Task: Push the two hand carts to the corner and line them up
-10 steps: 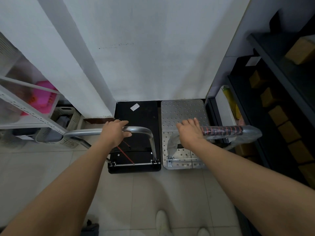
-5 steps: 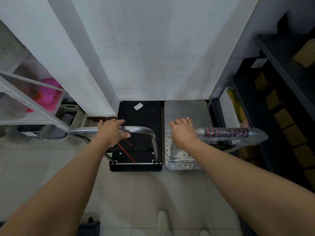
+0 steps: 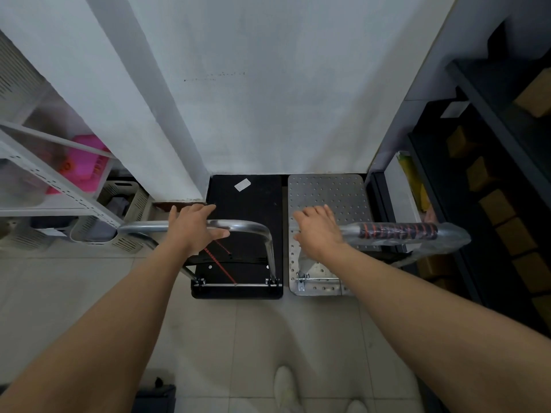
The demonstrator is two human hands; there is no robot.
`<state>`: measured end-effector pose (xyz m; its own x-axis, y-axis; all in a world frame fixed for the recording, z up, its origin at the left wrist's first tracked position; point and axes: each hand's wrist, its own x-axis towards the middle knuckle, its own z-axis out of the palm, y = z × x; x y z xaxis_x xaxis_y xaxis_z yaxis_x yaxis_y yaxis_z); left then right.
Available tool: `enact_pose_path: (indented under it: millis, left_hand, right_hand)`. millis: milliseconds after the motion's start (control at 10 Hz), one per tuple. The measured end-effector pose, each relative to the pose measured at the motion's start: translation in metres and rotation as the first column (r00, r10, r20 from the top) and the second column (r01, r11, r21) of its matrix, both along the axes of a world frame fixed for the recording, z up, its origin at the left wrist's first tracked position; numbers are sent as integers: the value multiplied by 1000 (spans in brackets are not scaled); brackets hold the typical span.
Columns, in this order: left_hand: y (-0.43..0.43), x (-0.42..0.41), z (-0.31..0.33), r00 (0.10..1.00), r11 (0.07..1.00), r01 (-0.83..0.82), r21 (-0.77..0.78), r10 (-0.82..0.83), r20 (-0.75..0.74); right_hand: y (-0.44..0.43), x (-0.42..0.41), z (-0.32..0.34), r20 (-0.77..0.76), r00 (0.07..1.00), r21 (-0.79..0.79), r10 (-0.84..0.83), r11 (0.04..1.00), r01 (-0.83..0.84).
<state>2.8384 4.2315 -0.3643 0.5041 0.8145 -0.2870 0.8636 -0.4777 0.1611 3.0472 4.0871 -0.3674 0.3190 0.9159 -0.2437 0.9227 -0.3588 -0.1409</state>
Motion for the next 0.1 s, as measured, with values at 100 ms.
enact_pose_path:
  millis: [100]
  left_hand:
    - [-2,0,0,1000,1000,13,13,-13,24]
  right_hand:
    - [0,-2,3,-29,1000,36,-11,999,12]
